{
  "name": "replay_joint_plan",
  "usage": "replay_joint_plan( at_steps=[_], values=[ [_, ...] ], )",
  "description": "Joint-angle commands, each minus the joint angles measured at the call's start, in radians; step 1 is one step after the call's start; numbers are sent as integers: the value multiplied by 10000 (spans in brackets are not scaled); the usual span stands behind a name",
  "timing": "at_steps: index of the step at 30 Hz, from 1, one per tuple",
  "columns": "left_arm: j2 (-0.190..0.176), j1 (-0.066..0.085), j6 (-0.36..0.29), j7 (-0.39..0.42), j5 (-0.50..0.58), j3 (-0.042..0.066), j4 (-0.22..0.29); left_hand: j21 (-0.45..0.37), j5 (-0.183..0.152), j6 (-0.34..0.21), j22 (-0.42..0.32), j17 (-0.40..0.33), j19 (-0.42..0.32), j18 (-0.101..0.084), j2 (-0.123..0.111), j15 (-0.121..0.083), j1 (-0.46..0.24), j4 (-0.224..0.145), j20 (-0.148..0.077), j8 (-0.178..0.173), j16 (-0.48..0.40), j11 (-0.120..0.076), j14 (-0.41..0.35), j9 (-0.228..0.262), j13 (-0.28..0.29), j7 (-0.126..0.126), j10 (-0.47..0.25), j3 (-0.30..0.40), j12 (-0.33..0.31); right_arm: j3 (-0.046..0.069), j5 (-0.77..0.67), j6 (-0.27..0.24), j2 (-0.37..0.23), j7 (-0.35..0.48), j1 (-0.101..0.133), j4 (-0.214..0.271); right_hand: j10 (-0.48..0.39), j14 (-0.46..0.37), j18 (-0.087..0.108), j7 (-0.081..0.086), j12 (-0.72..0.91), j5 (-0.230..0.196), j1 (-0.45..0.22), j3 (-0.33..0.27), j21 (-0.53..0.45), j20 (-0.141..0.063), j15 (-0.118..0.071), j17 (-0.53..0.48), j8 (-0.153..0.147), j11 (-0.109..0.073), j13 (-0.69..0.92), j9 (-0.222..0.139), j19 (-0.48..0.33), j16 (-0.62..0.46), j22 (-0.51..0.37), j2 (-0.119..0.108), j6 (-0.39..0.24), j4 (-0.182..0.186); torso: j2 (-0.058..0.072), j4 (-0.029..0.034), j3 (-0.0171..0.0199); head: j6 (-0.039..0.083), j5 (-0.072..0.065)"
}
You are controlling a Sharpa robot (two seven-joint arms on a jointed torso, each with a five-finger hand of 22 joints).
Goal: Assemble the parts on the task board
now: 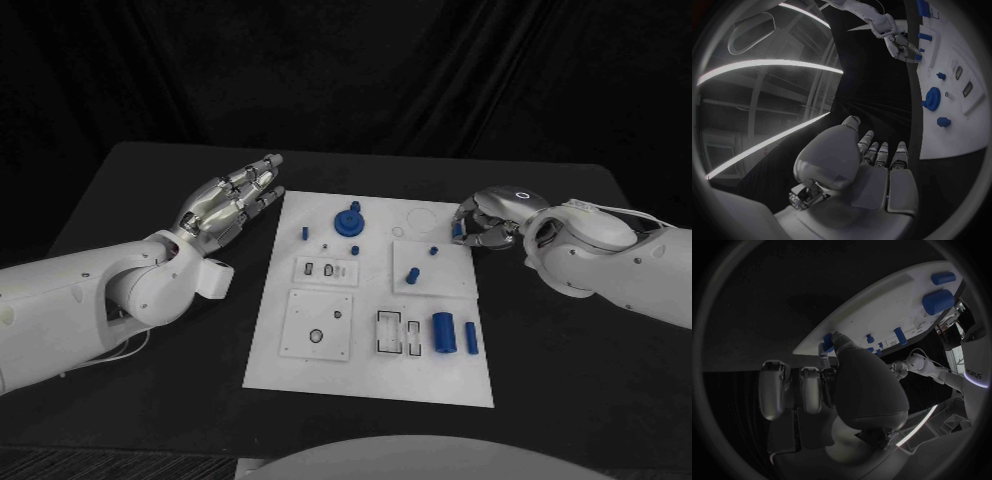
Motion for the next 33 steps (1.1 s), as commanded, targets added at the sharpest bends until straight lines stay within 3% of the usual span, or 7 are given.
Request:
replay_joint_plan(
  at_steps=[1, 8, 10, 14, 23, 27, 33],
  values=[
    [20, -15, 147, 40, -6, 9, 7, -34, 44, -3, -15, -15, -10, 102, -49, 85, 81, 1, 72, 36, -36, 90, -22, 9, -17, 31, -11, 100, -35, 5, -33, -283, -3, -2, -28, -6, 1022, 1069, -43, -12, 26, 45, 112, 13, -76, -71, -75, 2635, 192, -77, 2629, 174, 361, 26, 2138, 141, 128, -88, -4, -6, 0, 10, 20],
    [3, -21, 167, -1, -6, 9, 2, -34, 44, -3, -15, -15, -10, 102, -49, 85, 81, 1, 72, 36, -36, 90, -22, 9, -17, 31, -11, 100, -35, 6, -33, -681, -82, 7, -27, 206, 1022, 1069, -32, 3, 26, 262, 191, 61, -135, -71, -72, 2635, 366, -74, 2629, 308, 339, 26, 2125, 232, 103, -185, -7, -6, -2, 29, 52],
    [-7, -23, 167, -6, -6, 9, 3, -34, 44, -3, -15, -15, -10, 102, -49, 85, 81, 1, 72, 36, -36, 90, -22, 9, -17, 31, -11, 100, -35, 8, -33, -849, -126, -1, -22, 364, 1022, 1069, -34, 26, 26, 649, 194, 75, -141, -64, -60, 2635, 431, -60, 2629, 372, 345, 26, 2130, 218, 12, -218, -8, -2, -3, 35, 54],
    [-2, -25, 169, -23, -6, 9, -9, -34, 44, -3, -15, -15, -10, 102, -49, 85, 81, 1, 72, 36, -36, 90, -22, 9, -17, 31, -11, 100, -35, 11, -33, -1209, -209, -43, 115, 922, 1022, 1069, -35, 59, 26, 1021, 137, 87, -148, -50, -42, 2635, 481, -37, 2629, 426, 351, 26, 2135, 188, -94, -202, -11, 2, -1, 43, 34],
    [83, -27, 209, -47, -6, 8, -61, -34, 47, 7, -15, -15, -10, 101, -44, 86, 80, -6, 76, 38, -36, 94, -22, 11, -17, 36, -11, 119, -35, 12, -33, -1340, 159, 62, 429, 2238, 1022, 1069, -42, 93, 26, 1306, 86, 116, -127, -33, -22, 2635, 469, -12, 2629, 440, 372, 26, 2150, 143, -245, -198, -13, -17, -7, -10, -27],
    [123, -28, 234, -57, -6, 8, -88, -34, 47, 7, -15, -15, -10, 101, -44, 86, 80, -6, 76, 38, -36, 94, -22, 11, -17, 36, -11, 119, -35, 11, -33, -1114, 617, 112, 322, 2367, 1022, 1069, -40, 109, 26, 1330, 76, 115, -132, -32, -20, 2635, 465, -5, 2629, 440, 371, 26, 2149, 129, -263, -199, -16, 3, -15, -10, -18],
    [150, -30, 257, -60, -6, 8, -113, -34, 50, -1, -15, -15, -10, 101, -41, 89, 80, -11, 79, 37, -36, 95, -22, 10, -17, 38, -11, 131, -35, 11, -33, -760, 1466, 130, 6, 2098, 1022, 1069, -111, 166, 26, 1374, -4, 119, 159, -17, 7, 2635, 481, 39, 2629, 453, 524, 26, 2253, 102, -277, -194, -7, 17, -10, 29, -48]
  ],
)
